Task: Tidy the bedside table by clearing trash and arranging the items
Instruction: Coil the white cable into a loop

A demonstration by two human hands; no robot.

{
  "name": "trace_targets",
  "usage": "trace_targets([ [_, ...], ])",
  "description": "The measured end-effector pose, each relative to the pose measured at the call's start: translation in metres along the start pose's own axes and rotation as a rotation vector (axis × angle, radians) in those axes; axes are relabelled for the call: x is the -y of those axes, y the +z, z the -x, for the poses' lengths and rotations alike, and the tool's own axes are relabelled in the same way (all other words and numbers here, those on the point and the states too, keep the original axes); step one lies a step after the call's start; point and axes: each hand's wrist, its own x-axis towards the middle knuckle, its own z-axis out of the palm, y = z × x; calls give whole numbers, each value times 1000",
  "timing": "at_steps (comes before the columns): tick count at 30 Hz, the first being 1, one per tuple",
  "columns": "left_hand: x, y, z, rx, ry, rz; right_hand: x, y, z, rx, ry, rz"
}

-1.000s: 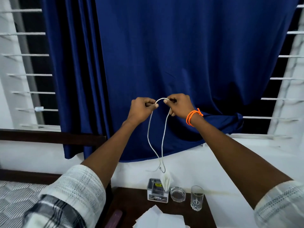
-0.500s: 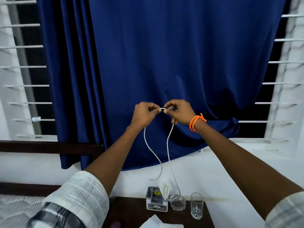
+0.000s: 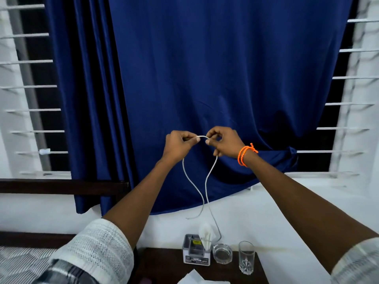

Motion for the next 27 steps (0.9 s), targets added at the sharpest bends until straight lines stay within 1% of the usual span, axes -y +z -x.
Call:
trace_targets([
  [2, -6, -1, -4, 29, 29, -23, 3, 3, 0, 25, -37, 12],
  [5, -11, -2, -7, 38, 64, -18, 9, 5, -3, -1, -89, 43],
  [11, 0, -5, 3, -4, -53, 148, 6, -3, -8, -133, -37, 38],
  [13, 3, -6, 5, -12, -87, 171, 0, -3, -7, -125, -19, 44],
  [15, 1, -6, 5, -15, -96, 162, -4, 0, -3, -75, -12, 41],
  [18, -5, -4, 2, -5, -78, 147, -5, 8, 2, 7, -40, 32],
  [20, -10, -2, 1, 19, -72, 139, -1, 12, 2, 32, -74, 45],
  [23, -15, -1, 2, 44, -49, 144, 4, 13, -2, 7, -115, 90],
  [27, -6, -3, 9, 55, -70, 166, 5, 3, -5, -76, -84, 114],
])
